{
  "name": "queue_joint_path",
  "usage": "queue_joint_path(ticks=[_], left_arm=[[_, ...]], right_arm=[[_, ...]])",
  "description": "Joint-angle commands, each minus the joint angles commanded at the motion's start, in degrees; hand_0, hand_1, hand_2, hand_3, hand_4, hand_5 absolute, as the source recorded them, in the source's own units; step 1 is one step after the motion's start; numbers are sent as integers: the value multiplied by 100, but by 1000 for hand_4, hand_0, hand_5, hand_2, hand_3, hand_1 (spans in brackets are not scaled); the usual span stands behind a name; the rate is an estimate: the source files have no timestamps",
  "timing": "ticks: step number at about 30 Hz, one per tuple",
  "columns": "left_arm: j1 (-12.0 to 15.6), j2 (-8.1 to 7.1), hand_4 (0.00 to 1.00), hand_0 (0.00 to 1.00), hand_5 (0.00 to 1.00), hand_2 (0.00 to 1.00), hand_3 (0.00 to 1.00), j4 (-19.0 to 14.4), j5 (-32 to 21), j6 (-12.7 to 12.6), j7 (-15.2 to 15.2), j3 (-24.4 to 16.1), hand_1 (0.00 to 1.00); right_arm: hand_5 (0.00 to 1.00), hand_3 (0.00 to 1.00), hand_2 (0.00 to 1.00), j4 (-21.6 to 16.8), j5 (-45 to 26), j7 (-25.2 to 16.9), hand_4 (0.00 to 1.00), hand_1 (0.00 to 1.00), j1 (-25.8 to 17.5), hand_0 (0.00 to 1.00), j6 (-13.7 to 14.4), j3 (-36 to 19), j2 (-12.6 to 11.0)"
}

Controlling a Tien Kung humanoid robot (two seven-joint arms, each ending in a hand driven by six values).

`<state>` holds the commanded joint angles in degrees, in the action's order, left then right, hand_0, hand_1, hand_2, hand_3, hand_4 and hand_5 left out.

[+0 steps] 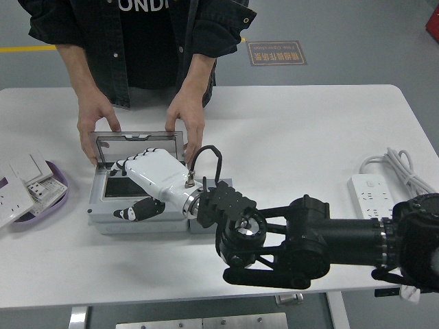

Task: Pick up the cylinder from the cube,place it in the box,flap close box

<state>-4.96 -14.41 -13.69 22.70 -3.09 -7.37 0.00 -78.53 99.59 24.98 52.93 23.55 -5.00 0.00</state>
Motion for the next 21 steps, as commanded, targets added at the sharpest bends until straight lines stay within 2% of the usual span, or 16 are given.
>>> queue_joint_path(ticks=[4, 9, 15, 21], left_arm=[[31, 19, 699, 601, 237, 616, 634, 3, 20, -2, -13, -36, 624], [19, 17, 699, 601, 237, 616, 634, 6, 58, 1, -14, -98, 624], [-5, -3, 695, 601, 235, 615, 633, 5, 59, 6, -16, -99, 624], [-20, -27, 687, 601, 225, 615, 633, 6, 49, 8, -17, -82, 624]], right_arm=[[474, 754, 690, -401, -496, -212, 975, 684, -48, 776, 198, -230, -2], [474, 754, 690, -553, -1065, -407, 975, 684, 156, 776, 368, -475, -175], [467, 739, 680, -20, -1779, -692, 964, 672, 617, 765, 504, -519, -376], [467, 736, 669, 752, -2541, -958, 961, 662, 919, 742, 549, -238, -371]])
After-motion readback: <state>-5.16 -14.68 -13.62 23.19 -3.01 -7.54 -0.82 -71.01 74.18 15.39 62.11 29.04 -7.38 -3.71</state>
